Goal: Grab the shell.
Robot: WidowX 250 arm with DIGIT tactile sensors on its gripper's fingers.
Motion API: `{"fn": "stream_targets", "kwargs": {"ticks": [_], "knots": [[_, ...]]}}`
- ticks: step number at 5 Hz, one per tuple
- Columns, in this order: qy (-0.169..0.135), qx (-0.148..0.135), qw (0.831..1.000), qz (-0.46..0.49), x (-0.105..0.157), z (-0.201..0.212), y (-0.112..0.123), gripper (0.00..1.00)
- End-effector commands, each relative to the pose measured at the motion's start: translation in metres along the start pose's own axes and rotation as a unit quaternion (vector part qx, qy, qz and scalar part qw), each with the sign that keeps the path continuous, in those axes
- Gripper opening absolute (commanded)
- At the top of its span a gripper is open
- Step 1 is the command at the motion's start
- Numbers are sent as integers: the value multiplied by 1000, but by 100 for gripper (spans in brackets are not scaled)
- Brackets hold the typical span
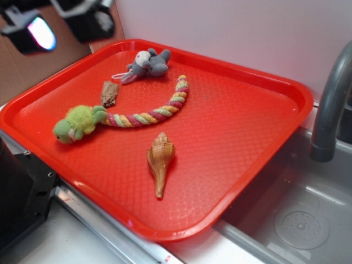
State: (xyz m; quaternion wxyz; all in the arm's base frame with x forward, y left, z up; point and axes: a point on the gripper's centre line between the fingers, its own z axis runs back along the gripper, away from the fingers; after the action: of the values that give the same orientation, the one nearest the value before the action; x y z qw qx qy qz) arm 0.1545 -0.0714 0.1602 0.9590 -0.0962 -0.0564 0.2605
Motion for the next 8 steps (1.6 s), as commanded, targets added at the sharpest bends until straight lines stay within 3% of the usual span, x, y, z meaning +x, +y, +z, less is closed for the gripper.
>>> {"fn": "stream_targets", "kwargs": {"ticks": [1,2,3,5,6,7,8], "knots": [[15,68,997,21,-2,-73,-33,100],[31,97,995,10,-8,-103,-36,100],[23,123,992,5,-8,-127,-34,100],[14,139,990,10,4,-150,-22,100],[25,139,990,16,4,-155,-16,100],[17,146,989,17,1,-157,-16,0],[18,147,989,24,-1,-157,-15,0]]}}
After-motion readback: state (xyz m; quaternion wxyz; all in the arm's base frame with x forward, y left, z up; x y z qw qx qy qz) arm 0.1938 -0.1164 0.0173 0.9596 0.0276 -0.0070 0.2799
